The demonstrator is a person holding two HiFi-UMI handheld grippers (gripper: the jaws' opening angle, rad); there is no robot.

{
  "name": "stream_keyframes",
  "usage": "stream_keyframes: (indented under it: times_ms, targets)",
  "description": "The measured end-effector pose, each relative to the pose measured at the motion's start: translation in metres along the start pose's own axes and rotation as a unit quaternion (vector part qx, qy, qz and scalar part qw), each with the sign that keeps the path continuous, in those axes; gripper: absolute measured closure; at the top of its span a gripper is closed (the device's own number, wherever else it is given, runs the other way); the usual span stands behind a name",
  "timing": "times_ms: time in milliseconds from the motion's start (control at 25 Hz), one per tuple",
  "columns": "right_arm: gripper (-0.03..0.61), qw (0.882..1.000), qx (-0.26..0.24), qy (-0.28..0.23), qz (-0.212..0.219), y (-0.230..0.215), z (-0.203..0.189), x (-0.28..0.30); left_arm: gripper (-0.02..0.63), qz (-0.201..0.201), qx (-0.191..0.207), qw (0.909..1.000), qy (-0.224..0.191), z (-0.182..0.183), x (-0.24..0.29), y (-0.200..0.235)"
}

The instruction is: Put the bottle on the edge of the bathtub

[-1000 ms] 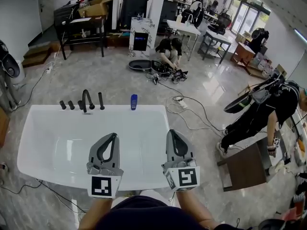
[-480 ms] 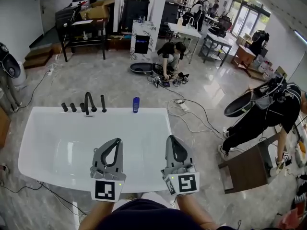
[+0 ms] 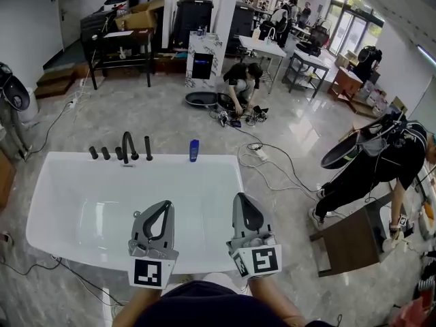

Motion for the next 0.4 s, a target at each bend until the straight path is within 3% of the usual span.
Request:
stream_keyframes:
  times_ms: [400]
  targets:
    - [0.578, 1.0, -0.006, -0.009, 0.016, 0.014, -0.006, -0.001, 0.612, 0.016, -0.001, 0.9999, 0.001, -0.011, -0.009, 0.002]
Point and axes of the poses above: the fingertips, and each gripper's own axes: x forward along the fingers, y to its left, z out of its top, the point moved 10 cm from there along -x, backward along the fingers, and after that the axes turned 9 degrees about -y, right-handed, at the moved point
